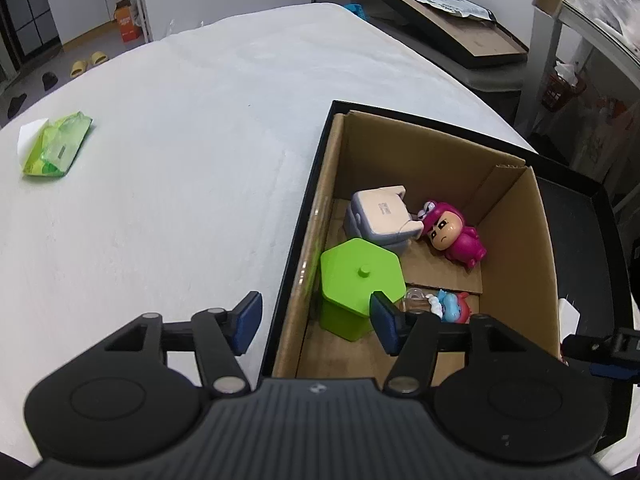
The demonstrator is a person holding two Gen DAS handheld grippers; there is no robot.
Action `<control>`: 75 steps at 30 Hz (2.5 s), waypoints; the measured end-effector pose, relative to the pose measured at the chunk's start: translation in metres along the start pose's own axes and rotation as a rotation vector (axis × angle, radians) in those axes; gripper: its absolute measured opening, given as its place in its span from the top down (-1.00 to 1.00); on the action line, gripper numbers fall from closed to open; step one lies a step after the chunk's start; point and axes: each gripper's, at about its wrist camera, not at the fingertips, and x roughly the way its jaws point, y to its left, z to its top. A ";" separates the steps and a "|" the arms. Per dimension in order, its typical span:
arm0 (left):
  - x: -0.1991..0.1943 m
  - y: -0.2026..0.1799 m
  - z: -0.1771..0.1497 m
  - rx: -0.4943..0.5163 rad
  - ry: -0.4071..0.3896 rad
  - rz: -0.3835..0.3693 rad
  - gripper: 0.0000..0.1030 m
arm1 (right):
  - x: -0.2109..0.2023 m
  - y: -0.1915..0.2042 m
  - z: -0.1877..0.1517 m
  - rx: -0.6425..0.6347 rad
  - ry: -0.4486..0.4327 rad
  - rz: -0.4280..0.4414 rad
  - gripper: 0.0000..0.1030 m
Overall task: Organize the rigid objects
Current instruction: 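Move the right gripper to the small brown-haired doll and grasp it, then carry the doll into the cardboard box and open the right gripper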
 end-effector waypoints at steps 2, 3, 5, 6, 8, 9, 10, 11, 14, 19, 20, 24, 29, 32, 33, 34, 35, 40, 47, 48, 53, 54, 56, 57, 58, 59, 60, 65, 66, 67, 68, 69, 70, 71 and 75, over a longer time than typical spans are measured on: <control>0.000 -0.003 -0.001 0.015 -0.005 0.006 -0.16 | 0.005 0.000 -0.001 -0.005 0.012 0.000 -0.52; 0.000 -0.005 -0.001 0.020 -0.007 0.009 -0.18 | 0.007 0.001 -0.003 -0.011 0.014 -0.001 -0.52; 0.001 -0.008 -0.001 0.031 -0.005 0.015 -0.20 | 0.013 0.003 -0.007 -0.025 0.018 -0.011 -0.52; 0.002 -0.009 -0.001 0.034 -0.002 0.016 -0.21 | 0.015 0.004 -0.009 -0.032 0.022 -0.012 -0.50; 0.003 -0.011 -0.002 0.038 0.002 0.017 -0.21 | 0.022 0.005 -0.012 -0.040 0.038 -0.009 -0.45; 0.003 -0.012 -0.002 0.040 0.003 0.016 -0.21 | 0.024 0.006 -0.014 -0.046 0.044 -0.007 -0.29; 0.002 -0.014 -0.002 0.043 0.001 0.014 -0.21 | 0.027 0.007 -0.015 -0.055 0.052 -0.005 -0.17; 0.002 -0.015 -0.002 0.045 -0.001 0.010 -0.21 | 0.030 0.007 -0.017 -0.059 0.059 -0.009 0.03; 0.000 -0.019 -0.002 0.059 -0.009 0.004 -0.23 | 0.030 0.007 -0.019 -0.051 0.056 0.001 0.19; 0.000 -0.020 -0.003 0.064 -0.010 0.006 -0.24 | 0.028 0.006 -0.019 -0.045 0.058 0.006 0.20; 0.000 -0.020 -0.003 0.061 -0.009 0.004 -0.25 | 0.028 0.007 -0.018 -0.044 0.057 0.007 0.20; 0.000 -0.017 -0.002 0.050 -0.007 -0.006 -0.25 | 0.024 0.006 -0.017 -0.044 0.054 0.011 0.21; -0.004 -0.013 -0.001 0.034 -0.011 -0.029 -0.25 | 0.017 0.013 -0.015 -0.068 0.034 0.010 0.21; -0.006 -0.009 0.000 0.023 -0.013 -0.039 -0.25 | 0.009 0.021 -0.013 -0.080 0.016 0.010 0.21; -0.006 -0.008 0.000 0.019 -0.014 -0.043 -0.25 | 0.006 0.023 -0.012 -0.083 0.011 0.009 0.21; -0.007 -0.006 0.000 0.014 -0.016 -0.047 -0.25 | 0.004 0.025 -0.012 -0.087 0.005 0.007 0.21; -0.007 -0.005 0.000 0.009 -0.016 -0.049 -0.25 | 0.001 0.028 -0.011 -0.092 -0.002 0.005 0.21; -0.006 0.002 0.001 -0.013 -0.010 -0.061 -0.25 | -0.011 0.044 -0.008 -0.107 -0.032 -0.001 0.21; -0.008 0.010 0.000 -0.035 -0.018 -0.085 -0.24 | -0.027 0.064 -0.002 -0.125 -0.081 0.003 0.21; -0.008 0.011 0.000 -0.039 -0.018 -0.088 -0.24 | -0.028 0.068 -0.001 -0.130 -0.086 0.004 0.21; -0.012 0.017 0.001 -0.056 -0.033 -0.110 -0.24 | -0.037 0.086 0.002 -0.155 -0.110 0.008 0.21; -0.012 0.018 0.000 -0.058 -0.036 -0.114 -0.24 | -0.037 0.090 0.003 -0.158 -0.113 0.009 0.21; -0.013 0.019 0.000 -0.060 -0.039 -0.123 -0.24 | -0.040 0.097 0.005 -0.162 -0.124 0.007 0.21; -0.013 0.020 0.000 -0.061 -0.040 -0.126 -0.24 | -0.041 0.101 0.006 -0.169 -0.134 0.000 0.21; -0.013 0.021 0.000 -0.063 -0.039 -0.129 -0.24 | -0.041 0.105 0.007 -0.176 -0.141 -0.005 0.21; -0.013 0.022 0.000 -0.067 -0.038 -0.133 -0.24 | -0.042 0.109 0.009 -0.179 -0.143 -0.001 0.21; -0.013 0.023 -0.001 -0.071 -0.038 -0.137 -0.24 | -0.043 0.111 0.010 -0.181 -0.146 0.000 0.21; -0.010 0.031 -0.001 -0.088 -0.023 -0.141 -0.22 | -0.045 0.128 0.015 -0.210 -0.166 -0.015 0.21; -0.009 0.033 -0.001 -0.093 -0.018 -0.142 -0.18 | -0.045 0.131 0.014 -0.217 -0.165 -0.016 0.21; -0.008 0.034 -0.001 -0.098 -0.016 -0.142 -0.18 | -0.044 0.134 0.014 -0.223 -0.164 -0.018 0.21; -0.008 0.036 -0.002 -0.103 -0.016 -0.141 -0.18 | -0.043 0.138 0.014 -0.229 -0.163 -0.020 0.21; -0.008 0.037 -0.002 -0.107 -0.018 -0.144 -0.17 | -0.042 0.141 0.013 -0.234 -0.161 -0.021 0.21; -0.008 0.038 -0.002 -0.109 -0.021 -0.148 -0.17 | -0.040 0.145 0.013 -0.238 -0.159 -0.022 0.21; -0.008 0.038 -0.002 -0.109 -0.023 -0.153 -0.17 | -0.039 0.148 0.012 -0.241 -0.157 -0.022 0.21; -0.009 0.040 -0.002 -0.112 -0.026 -0.176 -0.13 | -0.030 0.160 0.008 -0.257 -0.142 -0.030 0.21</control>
